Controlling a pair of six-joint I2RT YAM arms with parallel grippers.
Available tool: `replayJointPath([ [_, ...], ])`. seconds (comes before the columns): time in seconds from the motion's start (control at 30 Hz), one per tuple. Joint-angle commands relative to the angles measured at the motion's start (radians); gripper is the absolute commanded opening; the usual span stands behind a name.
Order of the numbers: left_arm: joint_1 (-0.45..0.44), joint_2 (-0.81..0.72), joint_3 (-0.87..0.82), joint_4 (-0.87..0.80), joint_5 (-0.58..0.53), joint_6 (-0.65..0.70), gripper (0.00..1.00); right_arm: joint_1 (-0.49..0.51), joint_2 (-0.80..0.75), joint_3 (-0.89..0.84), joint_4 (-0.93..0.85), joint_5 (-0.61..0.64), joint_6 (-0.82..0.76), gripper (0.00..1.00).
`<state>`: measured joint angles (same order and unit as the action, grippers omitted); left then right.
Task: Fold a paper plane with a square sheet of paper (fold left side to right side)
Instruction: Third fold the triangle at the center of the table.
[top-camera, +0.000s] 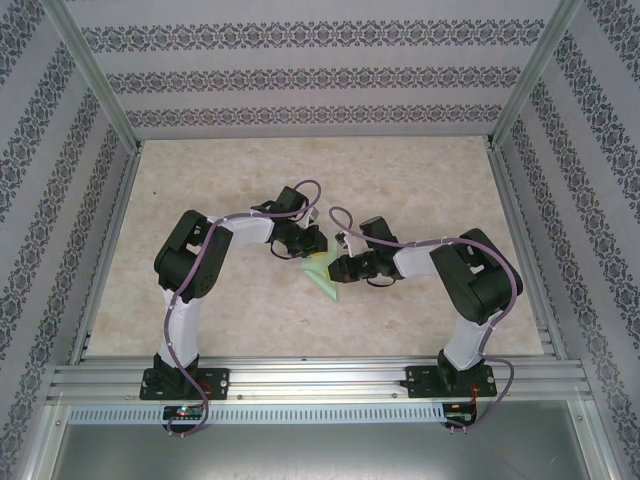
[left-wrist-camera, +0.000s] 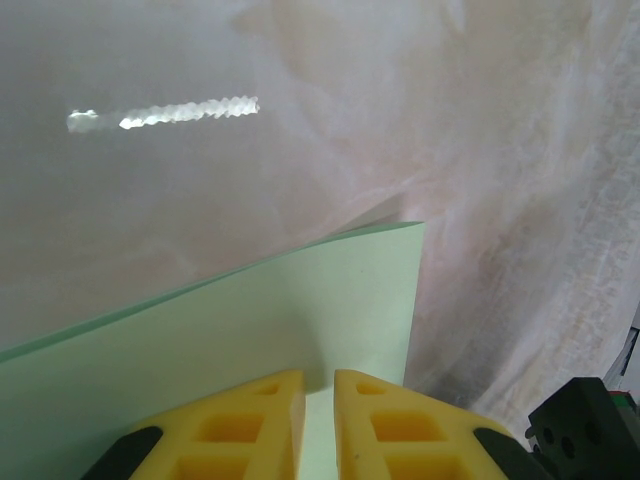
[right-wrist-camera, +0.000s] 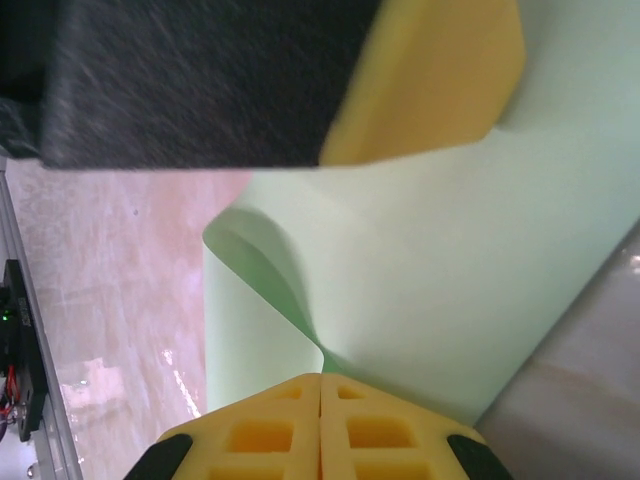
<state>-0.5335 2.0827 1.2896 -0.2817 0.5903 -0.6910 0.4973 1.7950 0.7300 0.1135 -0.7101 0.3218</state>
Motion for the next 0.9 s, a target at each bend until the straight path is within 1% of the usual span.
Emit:
replayJointPath([
  [0.0, -0.03, 0.071, -0.027, -0.032, -0.052, 0.013, 0.18, 0.009, -0.025, -0.017, 0.01, 0.014, 0.008, 0.08],
  [0.53, -0.031, 0.065, -0.03, -0.03, -0.049, 0.01, 0.18, 0.008, 0.008, 0.004, -0.021, 0.04, -0.001, 0.08],
  [0.87, -0.03, 0.069, -0.036, -0.029, -0.052, 0.01, 0.18, 0.004, -0.025, 0.019, -0.026, 0.027, 0.0, 0.08],
])
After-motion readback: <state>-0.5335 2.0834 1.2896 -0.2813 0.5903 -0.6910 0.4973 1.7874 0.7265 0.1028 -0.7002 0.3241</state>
